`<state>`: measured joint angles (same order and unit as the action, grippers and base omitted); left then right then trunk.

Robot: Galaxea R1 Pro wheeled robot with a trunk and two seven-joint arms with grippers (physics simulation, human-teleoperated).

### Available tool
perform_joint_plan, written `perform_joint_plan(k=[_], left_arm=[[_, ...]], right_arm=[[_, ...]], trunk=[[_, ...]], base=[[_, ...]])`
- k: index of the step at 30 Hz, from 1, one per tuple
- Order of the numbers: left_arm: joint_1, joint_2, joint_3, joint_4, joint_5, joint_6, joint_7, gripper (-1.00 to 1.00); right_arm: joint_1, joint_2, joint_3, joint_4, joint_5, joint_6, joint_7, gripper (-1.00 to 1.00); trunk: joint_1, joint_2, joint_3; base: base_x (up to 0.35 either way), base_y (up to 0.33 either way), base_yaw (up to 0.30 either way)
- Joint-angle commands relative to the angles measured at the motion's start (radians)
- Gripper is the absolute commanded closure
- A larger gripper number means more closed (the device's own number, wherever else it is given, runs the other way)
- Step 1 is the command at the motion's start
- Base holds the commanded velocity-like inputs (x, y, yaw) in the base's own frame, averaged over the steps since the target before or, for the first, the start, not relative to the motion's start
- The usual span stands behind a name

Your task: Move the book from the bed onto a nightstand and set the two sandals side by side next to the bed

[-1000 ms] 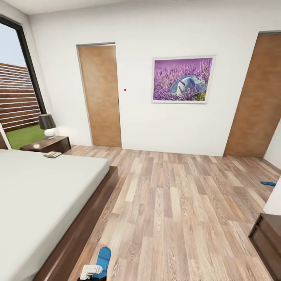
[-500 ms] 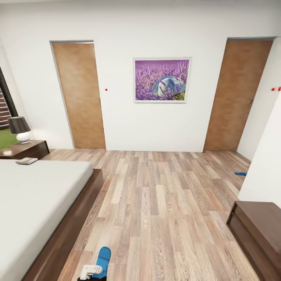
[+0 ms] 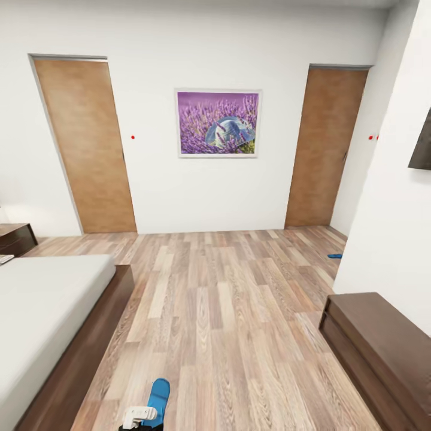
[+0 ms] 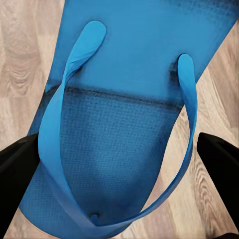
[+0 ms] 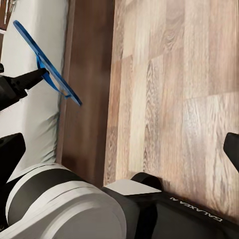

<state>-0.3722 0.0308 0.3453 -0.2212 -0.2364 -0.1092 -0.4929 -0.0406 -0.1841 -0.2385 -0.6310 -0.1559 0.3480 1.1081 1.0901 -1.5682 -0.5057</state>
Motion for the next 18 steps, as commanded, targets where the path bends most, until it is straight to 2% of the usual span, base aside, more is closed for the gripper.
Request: perform_joint_plan(k=[1,5,10,13,15,16,18], left_arm=[[-0.001,0.0,0.008,0.0,-0.011,-0.006,-0.004,1.0],[-0.001,0.0,0.008,0.0,-0.011,-0.007,-0.004,1.0],[-0.001,0.0,0.008,0.01,-0.011,-0.01,-0.004,1.0],[-0.001,0.0,0.008,0.027,-0.011,-0.011,-0.004,1.0],[-0.001,0.0,0.009,0.032,-0.011,-0.012,-0.003,1.0],[-0.001,0.0,0.009,0.033,-0.011,-0.012,-0.003,1.0],[-0.001,0.0,0.009,0.034,-0.011,-0.012,-0.001,1.0]], right_arm=[[-0.001,0.0,-0.001,0.0,-0.005,0.009,0.002,-1.0],[-0.001,0.0,-0.001,0.0,-0.005,0.009,0.002,-1.0],[-0.001,0.0,0.001,0.002,-0.004,0.008,-0.023,-1.0],[-0.001,0.001,0.005,0.003,-0.004,0.008,-0.133,-1.0],[-0.001,0.001,0.007,0.003,-0.004,0.007,-0.265,-1.0],[-0.001,0.001,0.007,0.003,-0.004,0.005,-0.298,-1.0],[-0.001,0.001,0.008,0.004,-0.004,-0.018,-0.415,-1.0]], trunk=[[0.0,-0.001,-0.001],[0.0,-0.001,-0.001],[0.0,-0.001,-0.001],[0.0,-0.001,-0.001],[0.0,-0.001,-0.001],[0.0,-0.001,-0.001],[0.0,-0.001,-0.001]], base=[[0.0,0.0,-0.263],[0.0,0.0,-0.208],[0.0,0.0,-0.047],[0.0,0.0,-0.007],[0.0,0.0,-0.003],[0.0,0.0,-0.002],[0.0,0.0,-0.001]])
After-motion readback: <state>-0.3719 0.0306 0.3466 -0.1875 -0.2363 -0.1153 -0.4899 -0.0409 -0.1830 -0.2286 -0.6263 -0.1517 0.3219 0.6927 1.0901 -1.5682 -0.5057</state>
